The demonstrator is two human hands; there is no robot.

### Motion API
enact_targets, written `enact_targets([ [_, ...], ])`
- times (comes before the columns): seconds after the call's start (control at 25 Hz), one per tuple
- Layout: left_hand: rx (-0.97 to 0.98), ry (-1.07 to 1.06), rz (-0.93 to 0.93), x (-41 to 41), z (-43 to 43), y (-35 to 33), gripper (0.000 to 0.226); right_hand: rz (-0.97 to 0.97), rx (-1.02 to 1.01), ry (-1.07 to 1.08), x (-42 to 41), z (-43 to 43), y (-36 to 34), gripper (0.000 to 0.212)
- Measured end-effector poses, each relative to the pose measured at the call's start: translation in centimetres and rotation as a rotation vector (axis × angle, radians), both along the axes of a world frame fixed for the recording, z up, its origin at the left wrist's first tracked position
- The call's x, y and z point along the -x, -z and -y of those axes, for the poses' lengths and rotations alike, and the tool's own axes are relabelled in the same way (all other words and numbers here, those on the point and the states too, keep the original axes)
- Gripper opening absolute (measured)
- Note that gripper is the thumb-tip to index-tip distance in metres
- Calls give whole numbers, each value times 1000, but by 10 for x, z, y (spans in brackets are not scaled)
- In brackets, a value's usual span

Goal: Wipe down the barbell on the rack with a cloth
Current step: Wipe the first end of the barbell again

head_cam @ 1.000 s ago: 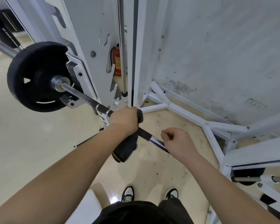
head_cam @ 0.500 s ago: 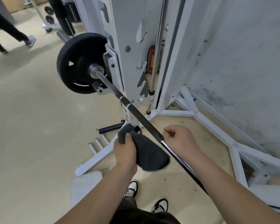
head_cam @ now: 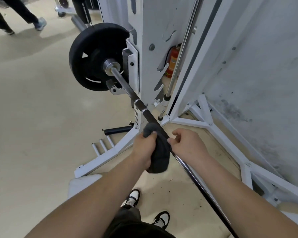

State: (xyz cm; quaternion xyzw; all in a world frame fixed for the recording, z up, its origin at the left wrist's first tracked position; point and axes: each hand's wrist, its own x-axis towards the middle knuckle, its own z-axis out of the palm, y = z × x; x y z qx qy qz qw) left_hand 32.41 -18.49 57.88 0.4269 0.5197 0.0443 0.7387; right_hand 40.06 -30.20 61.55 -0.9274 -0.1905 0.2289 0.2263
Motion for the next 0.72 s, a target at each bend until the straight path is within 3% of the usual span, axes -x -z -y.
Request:
enact_targets([
  [0.2, -24, -72, 65, -16, -26, 6, 13, 120, 128, -64, 7, -16, 9, 15],
  [0.36, -3, 269, 82, 8, -16, 7, 16, 95, 164, 11, 3, -22, 8, 12],
  [0.56, -38, -72, 73, -36, -85, 5, 18, 132, 149, 80, 11, -23, 12, 13],
  [0.64, -113, -10, 41, -33, -68, 4, 17, 132, 120, 111, 15, -22, 15, 14],
  [0.72, -46, 138, 37, -11, -30, 10, 17, 51, 33, 175, 12, -19, 15, 10],
])
